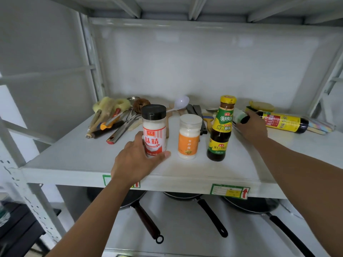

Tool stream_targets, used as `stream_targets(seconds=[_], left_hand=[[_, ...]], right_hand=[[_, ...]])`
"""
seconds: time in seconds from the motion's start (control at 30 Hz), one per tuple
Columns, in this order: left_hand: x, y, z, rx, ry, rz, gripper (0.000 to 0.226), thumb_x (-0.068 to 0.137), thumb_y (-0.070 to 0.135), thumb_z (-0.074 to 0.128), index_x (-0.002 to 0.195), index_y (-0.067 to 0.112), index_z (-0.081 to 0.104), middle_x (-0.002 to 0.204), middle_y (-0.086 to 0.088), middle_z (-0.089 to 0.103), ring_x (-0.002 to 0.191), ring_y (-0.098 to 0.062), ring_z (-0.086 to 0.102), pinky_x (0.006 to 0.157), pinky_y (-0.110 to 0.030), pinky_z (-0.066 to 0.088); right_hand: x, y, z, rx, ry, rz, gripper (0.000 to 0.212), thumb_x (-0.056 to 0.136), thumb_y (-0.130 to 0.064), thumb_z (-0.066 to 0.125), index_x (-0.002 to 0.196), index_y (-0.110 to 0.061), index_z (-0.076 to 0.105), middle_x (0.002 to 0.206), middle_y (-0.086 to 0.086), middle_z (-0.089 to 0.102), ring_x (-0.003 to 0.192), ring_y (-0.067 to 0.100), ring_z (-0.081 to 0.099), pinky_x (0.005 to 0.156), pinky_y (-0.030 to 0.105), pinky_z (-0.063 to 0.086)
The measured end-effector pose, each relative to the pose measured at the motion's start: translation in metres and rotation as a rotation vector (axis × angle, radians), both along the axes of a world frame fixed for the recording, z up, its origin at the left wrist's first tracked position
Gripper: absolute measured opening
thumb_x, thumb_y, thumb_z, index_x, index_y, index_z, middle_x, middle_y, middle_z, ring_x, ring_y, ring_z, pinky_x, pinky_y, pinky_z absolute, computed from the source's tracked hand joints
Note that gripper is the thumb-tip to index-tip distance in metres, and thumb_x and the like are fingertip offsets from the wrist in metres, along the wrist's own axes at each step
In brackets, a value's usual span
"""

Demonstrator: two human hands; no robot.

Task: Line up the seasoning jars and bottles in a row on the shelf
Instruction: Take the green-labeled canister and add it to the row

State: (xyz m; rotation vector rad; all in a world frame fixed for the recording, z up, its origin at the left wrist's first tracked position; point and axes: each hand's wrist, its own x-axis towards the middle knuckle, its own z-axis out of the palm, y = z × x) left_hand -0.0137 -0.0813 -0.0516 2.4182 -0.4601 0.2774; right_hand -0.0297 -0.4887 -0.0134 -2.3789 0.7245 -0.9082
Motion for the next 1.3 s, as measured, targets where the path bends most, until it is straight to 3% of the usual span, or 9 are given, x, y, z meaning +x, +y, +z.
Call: stream_targets(seconds=[0.1,0.23,0.47,0.57,0.7,0.83,0.97,1.13,1.3], left_hand=[[-0.004,-0.001,0.003,-0.005,-0.02,0.008,0.101,0.068,0.101,0.042,0.147,0.039,0.031,0.139,0.006,0.062,0.118,-0.02,0.062,0.09,-0.045,0.055],[-0.006,-0.001,0.006,0.001,-0.008,0.006,0.099,0.072,0.1,0.039,0.149,0.037,0.03,0.143,0.005,0.06,0.121,-0.021,0.061,0.093,-0.047,0.055],[-0.013,0.002,0.013,-0.037,0.065,-0.043,0.096,0.076,0.093,0.048,0.151,0.035,0.03,0.151,0.004,0.056,0.128,-0.022,0.058,0.101,-0.048,0.052],[-0.018,0.006,0.019,-0.068,0.125,-0.067,0.099,0.077,0.089,0.054,0.154,0.031,0.029,0.152,0.004,0.055,0.131,-0.022,0.057,0.104,-0.049,0.05],[-0.019,0.01,0.024,-0.095,0.21,-0.085,0.107,0.077,0.085,0.059,0.158,0.027,0.022,0.157,0.0,0.05,0.136,-0.027,0.054,0.109,-0.052,0.047],[-0.023,0.009,0.027,-0.108,0.228,-0.111,0.103,0.081,0.077,0.064,0.159,0.024,0.022,0.157,-0.003,0.05,0.136,-0.028,0.054,0.11,-0.051,0.045],[-0.02,0.01,0.025,-0.098,0.225,-0.121,0.104,0.08,0.075,0.066,0.159,0.023,0.023,0.156,-0.004,0.051,0.134,-0.029,0.055,0.109,-0.05,0.047],[-0.014,0.008,0.021,-0.107,0.212,-0.124,0.103,0.079,0.072,0.069,0.158,0.021,0.026,0.153,-0.006,0.054,0.129,-0.029,0.058,0.103,-0.047,0.05],[-0.014,0.011,0.02,-0.054,0.2,-0.118,0.107,0.076,0.066,0.079,0.158,0.021,0.026,0.154,-0.006,0.053,0.133,-0.029,0.057,0.107,-0.05,0.049]], right_hand=[[-0.005,-0.003,0.002,-0.005,-0.026,0.015,0.044,0.084,-0.017,0.071,0.128,-0.015,0.064,0.109,0.012,0.07,0.096,0.032,0.063,0.074,0.033,0.043],[-0.021,-0.006,0.015,-0.063,-0.02,0.057,0.048,0.083,-0.021,0.076,0.13,-0.016,0.067,0.116,0.014,0.073,0.106,0.035,0.067,0.077,0.03,0.043],[-0.074,0.016,0.052,-0.141,0.02,0.129,0.049,0.069,-0.042,0.077,0.114,-0.023,0.076,0.093,0.0,0.076,0.081,0.018,0.07,0.063,0.027,0.049],[-0.099,0.03,0.073,-0.221,0.015,0.16,0.068,0.057,-0.048,0.069,0.119,-0.022,0.074,0.105,0.001,0.076,0.092,0.022,0.071,0.077,0.033,0.057],[-0.13,0.043,0.092,-0.269,0.021,0.173,0.05,0.068,-0.03,0.079,0.117,-0.019,0.074,0.108,0.004,0.077,0.098,0.026,0.069,0.084,0.036,0.056],[-0.158,0.053,0.09,-0.237,0.006,0.203,0.059,0.069,-0.033,0.08,0.126,-0.021,0.068,0.109,0.002,0.075,0.094,0.023,0.07,0.079,0.035,0.057],[-0.172,0.061,0.084,-0.22,0.022,0.242,0.054,0.073,-0.028,0.077,0.126,-0.025,0.063,0.104,-0.003,0.07,0.084,0.019,0.066,0.068,0.033,0.056],[-0.17,0.062,0.079,-0.238,0.032,0.285,0.049,0.081,-0.028,0.071,0.128,-0.025,0.061,0.106,-0.003,0.07,0.091,0.02,0.067,0.072,0.036,0.056],[-0.161,0.062,0.072,-0.227,0.087,0.296,0.045,0.081,-0.031,0.071,0.126,-0.031,0.062,0.116,-0.003,0.07,0.099,0.021,0.067,0.079,0.036,0.056]])
